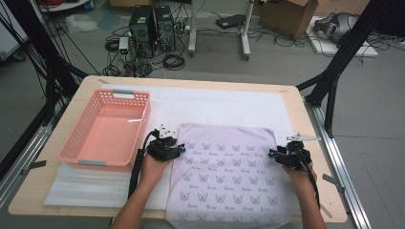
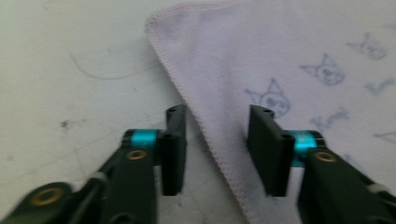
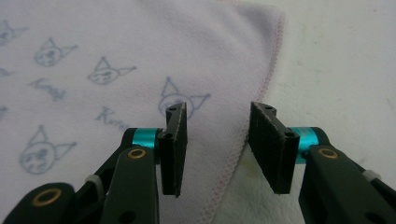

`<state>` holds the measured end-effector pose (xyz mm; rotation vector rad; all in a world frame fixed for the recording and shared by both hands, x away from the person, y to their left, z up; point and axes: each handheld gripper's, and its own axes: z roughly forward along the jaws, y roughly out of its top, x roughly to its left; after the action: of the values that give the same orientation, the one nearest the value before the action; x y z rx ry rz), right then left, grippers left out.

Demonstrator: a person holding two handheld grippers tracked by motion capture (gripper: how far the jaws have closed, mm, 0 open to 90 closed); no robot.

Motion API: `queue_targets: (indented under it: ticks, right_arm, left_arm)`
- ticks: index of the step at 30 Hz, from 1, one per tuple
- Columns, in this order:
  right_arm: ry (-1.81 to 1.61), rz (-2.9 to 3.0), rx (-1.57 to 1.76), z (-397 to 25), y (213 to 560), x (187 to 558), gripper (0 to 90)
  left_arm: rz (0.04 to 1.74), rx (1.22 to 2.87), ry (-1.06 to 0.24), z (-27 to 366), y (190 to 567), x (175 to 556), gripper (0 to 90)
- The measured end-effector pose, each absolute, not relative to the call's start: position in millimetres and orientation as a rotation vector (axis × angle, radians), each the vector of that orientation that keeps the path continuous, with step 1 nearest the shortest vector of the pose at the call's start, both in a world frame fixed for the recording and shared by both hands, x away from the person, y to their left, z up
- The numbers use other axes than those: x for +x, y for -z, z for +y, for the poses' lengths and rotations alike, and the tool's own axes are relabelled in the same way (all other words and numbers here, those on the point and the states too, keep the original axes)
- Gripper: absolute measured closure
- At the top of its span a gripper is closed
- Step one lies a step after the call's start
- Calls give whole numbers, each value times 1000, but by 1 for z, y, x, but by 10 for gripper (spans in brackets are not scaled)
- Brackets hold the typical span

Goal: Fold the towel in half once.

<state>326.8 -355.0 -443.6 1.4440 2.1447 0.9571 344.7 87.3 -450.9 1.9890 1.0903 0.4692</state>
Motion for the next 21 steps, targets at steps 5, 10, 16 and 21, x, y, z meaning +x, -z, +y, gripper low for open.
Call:
queue_targets:
  ticks: [5, 10, 16, 21]
  right_arm:
    - [-959, 2134, 1465, -357, 443, 327, 745]
    - [-966, 2165, 1439, -356, 442, 329, 869]
    - [-994, 2086, 1421, -359, 437, 332, 873]
    - [-1054, 2065, 1423, -362, 434, 328, 872]
  left_arm:
    - [1084, 1989, -467, 86, 451, 345, 863]
    - [1152, 1932, -455, 88, 447, 349, 877]
    - [1206, 1842, -455, 91, 436, 358, 878]
    - [1204, 1826, -434, 96, 434, 355, 877]
